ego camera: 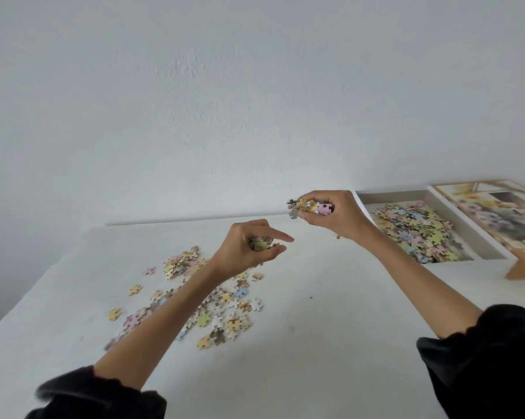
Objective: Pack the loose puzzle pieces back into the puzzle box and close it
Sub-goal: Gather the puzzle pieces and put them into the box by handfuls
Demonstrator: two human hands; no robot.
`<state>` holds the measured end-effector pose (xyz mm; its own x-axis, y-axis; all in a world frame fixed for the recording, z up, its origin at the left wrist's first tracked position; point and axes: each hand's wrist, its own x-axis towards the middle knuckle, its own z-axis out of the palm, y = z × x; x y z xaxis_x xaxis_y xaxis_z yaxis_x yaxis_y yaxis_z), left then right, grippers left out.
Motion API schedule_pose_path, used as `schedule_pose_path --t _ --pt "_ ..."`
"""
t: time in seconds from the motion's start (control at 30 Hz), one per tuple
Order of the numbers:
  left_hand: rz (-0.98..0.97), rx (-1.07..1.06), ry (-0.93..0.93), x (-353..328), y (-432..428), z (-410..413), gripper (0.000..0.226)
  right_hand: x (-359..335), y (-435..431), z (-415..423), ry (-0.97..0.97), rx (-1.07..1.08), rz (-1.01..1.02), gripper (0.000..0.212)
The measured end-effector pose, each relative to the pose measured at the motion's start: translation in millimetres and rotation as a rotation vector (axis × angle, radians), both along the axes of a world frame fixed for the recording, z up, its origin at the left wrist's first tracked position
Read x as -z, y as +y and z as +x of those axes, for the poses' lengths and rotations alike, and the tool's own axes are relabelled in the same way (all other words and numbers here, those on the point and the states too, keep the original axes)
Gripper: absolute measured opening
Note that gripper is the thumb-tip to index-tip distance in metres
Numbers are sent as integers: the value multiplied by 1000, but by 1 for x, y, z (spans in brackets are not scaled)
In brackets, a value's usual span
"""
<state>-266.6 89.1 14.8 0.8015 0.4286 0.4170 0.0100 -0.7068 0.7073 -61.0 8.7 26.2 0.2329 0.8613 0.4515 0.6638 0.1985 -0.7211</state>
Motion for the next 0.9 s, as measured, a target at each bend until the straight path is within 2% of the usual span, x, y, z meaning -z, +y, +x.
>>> schedule_pose_path --t 0.3,0.7,0.9 --pt "-72 91 13 -3 -47 117 16 -8 -46 108 -38 110 -8 27" --pt "-26 192 -27 23 -86 261 16 23 -78 224 -52 183 -126 34" --pt "44 141 112 53 -78 297 16 52 -72 249 -99 237 -226 39"
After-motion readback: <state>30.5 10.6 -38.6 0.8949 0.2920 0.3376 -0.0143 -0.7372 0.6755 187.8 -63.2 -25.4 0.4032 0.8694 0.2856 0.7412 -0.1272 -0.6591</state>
